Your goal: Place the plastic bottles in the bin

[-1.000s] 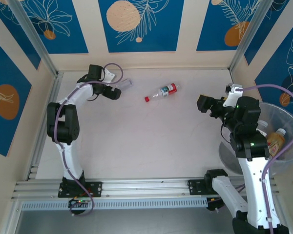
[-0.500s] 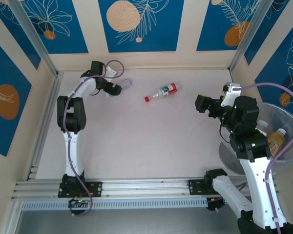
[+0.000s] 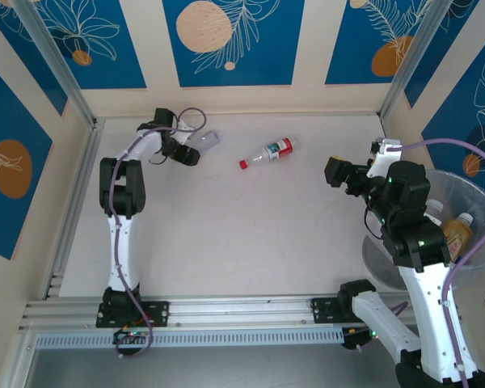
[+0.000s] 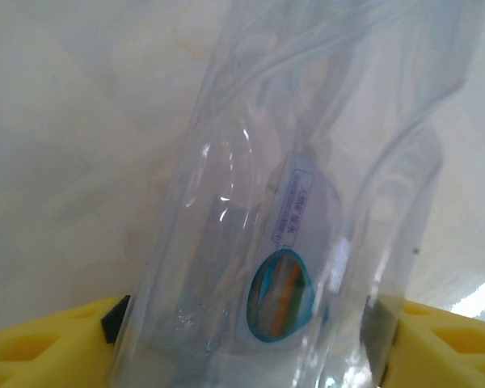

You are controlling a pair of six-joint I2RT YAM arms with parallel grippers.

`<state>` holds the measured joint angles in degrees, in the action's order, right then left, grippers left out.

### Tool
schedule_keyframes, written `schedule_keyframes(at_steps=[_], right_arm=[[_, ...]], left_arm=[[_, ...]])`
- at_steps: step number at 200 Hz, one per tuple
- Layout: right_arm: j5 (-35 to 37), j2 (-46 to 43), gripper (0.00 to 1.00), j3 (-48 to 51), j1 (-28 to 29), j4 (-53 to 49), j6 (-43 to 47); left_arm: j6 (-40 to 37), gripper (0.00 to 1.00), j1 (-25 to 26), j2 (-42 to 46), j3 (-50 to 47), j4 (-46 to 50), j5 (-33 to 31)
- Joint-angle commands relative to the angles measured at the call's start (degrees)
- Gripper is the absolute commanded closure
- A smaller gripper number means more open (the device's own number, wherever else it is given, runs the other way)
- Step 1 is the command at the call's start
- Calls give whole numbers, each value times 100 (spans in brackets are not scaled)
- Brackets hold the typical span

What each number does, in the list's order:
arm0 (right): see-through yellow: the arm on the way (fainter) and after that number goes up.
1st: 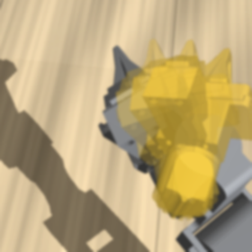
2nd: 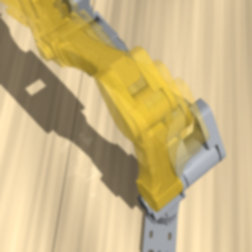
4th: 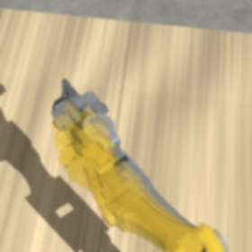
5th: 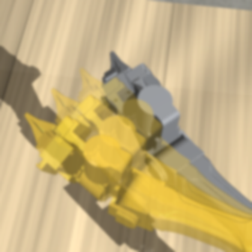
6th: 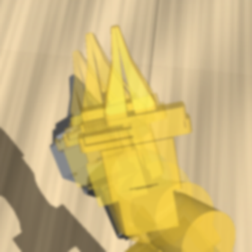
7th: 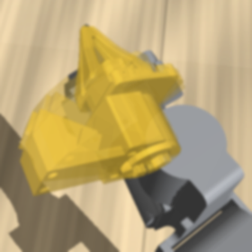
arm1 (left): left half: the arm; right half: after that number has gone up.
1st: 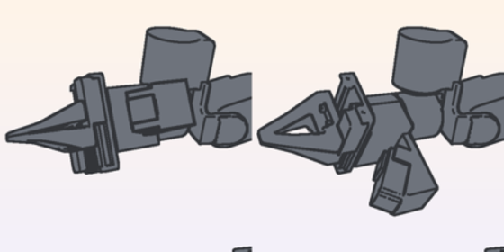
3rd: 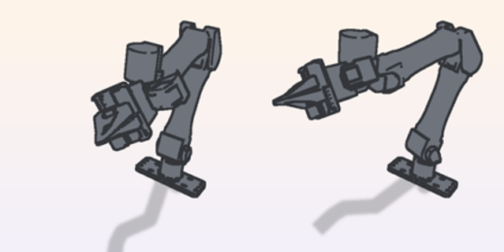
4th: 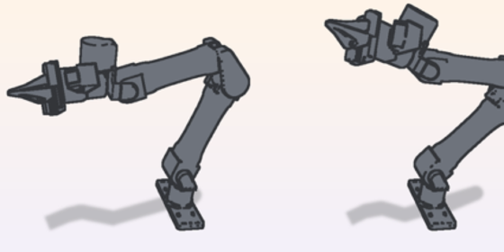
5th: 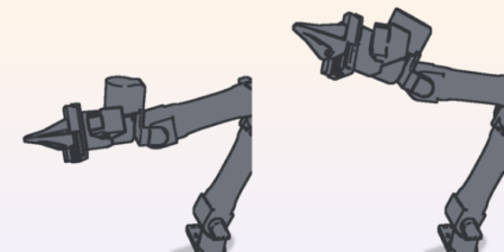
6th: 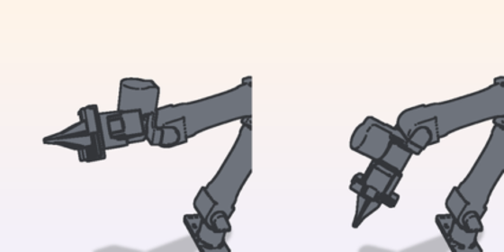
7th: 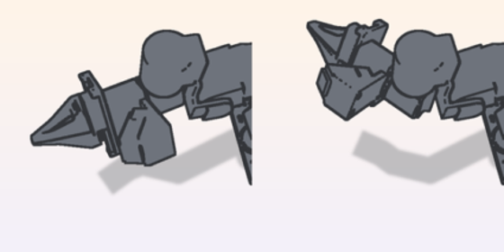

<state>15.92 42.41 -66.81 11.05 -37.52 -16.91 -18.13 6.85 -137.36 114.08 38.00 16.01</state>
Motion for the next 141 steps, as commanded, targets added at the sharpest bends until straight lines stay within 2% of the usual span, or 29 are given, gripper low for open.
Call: schedule_keyframes(at_steps=[1,44,77,93,141], right_arm=[[126,-67,1,-106,72,26,38],[215,-102,1,-87,121,-28,75],[253,-118,1,-46,140,-36,117],[230,-111,1,-19,151,-27,135],[-627,66,1,26,221,-17,61]], left_arm=[[79,30,-49,-160,114,122,-17],[211,37,-18,-14,64,-15,-47],[365,48,-15,142,-24,-82,-81],[436,48,-5,272,-154,-161,-23],[822,49,61,848,-737,-410,-19]])
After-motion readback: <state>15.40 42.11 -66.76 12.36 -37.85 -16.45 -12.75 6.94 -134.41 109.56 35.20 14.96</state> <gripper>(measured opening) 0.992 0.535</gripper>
